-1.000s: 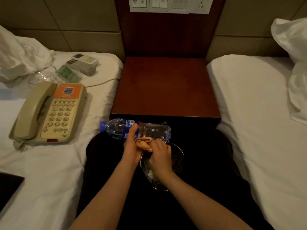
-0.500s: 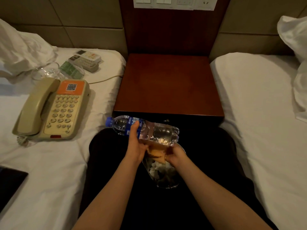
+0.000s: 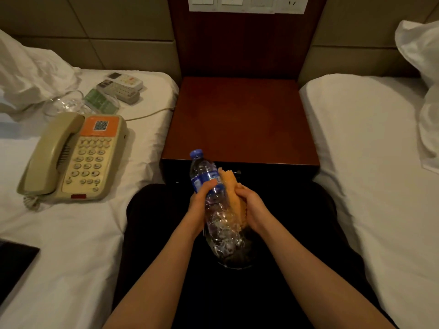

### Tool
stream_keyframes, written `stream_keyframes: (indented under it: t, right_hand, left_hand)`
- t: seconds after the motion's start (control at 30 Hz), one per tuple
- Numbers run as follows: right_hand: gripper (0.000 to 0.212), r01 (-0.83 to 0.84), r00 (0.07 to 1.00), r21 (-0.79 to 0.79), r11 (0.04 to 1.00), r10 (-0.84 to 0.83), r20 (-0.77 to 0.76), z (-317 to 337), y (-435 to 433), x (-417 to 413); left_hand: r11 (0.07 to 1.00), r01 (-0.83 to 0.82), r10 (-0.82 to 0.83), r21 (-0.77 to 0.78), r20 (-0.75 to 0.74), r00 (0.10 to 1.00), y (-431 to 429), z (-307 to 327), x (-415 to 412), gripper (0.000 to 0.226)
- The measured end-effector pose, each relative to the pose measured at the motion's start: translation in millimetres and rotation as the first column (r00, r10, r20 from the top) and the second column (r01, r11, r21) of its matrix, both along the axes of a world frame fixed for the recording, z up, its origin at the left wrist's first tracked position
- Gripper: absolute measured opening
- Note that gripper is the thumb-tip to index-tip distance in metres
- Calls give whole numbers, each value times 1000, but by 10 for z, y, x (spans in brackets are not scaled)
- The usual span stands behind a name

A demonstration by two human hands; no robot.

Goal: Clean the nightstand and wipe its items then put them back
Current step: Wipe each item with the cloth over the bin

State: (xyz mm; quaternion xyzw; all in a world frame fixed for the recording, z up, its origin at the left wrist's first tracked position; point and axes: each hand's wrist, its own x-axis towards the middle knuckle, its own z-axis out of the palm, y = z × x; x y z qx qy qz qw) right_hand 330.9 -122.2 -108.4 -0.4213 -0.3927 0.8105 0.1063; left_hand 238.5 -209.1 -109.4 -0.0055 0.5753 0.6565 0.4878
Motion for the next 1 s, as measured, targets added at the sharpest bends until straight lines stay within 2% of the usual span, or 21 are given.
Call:
stream_keyframes:
  t: [0.1, 0.2, 0.27, 0.3, 0.37, 0.43, 0.47, 0.57, 0.67, 0.77, 0.87, 0.93, 1.0]
  right_hand:
    - [25, -20, 999, 78, 997, 18, 27, -8, 10, 35]
    - [32, -58, 983, 173, 983, 26, 181, -45, 16, 23]
    - [35, -49, 956, 210, 976, -15, 294, -121, 28, 12]
    - [35, -3, 945, 197, 980, -62, 320, -164, 33, 36]
    - [32, 126, 922, 49, 991, -135, 363, -234, 6, 104]
    - [34, 206, 915, -133, 970, -142, 378, -278, -33, 155]
    - [36, 199, 913, -163, 966, -123, 389, -293, -47, 160]
    - [39, 152, 938, -225, 962, -69, 340, -274, -61, 135]
    - [33, 186, 958, -254, 949, -118, 261, -193, 17, 84]
    - [38, 235, 962, -295, 926, -178, 210, -197, 93, 66]
    - [38, 214, 957, -253, 944, -150, 249, -290, 52, 66]
    - [27, 169, 973, -235, 957, -124, 193, -219, 15, 63]
    - [24, 207, 970, -212, 955, -172, 175, -24, 46, 61]
  left_hand:
    - [999, -30, 30, -12, -8, 1000, -3, -12, 29, 67]
    - [986, -158, 155, -44, -56, 986, 0, -26, -14, 42]
    - [973, -225, 218, -56, -100, 971, 10, -6, -35, 35]
    - [965, -256, 248, -57, -127, 961, 23, 11, -41, 36]
    - [954, -296, 284, -42, -178, 942, 44, 29, -47, 41]
    - [949, -314, 307, -7, -192, 932, 38, 39, -41, 51]
    - [946, -325, 321, 12, -197, 926, 30, 37, -38, 53]
    - [932, -358, 361, 55, -211, 908, -1, 77, -33, 54]
    - [902, -426, 431, 71, -215, 876, -1, 151, -75, 53]
    - [894, -440, 447, 80, -214, 869, -5, 173, -119, 59]
    - [909, -410, 415, 69, -197, 888, -4, 201, -52, 59]
    - [910, -409, 415, 71, -177, 892, -3, 263, -30, 56]
    - [900, -425, 434, 93, -146, 889, -1, 372, -100, 52]
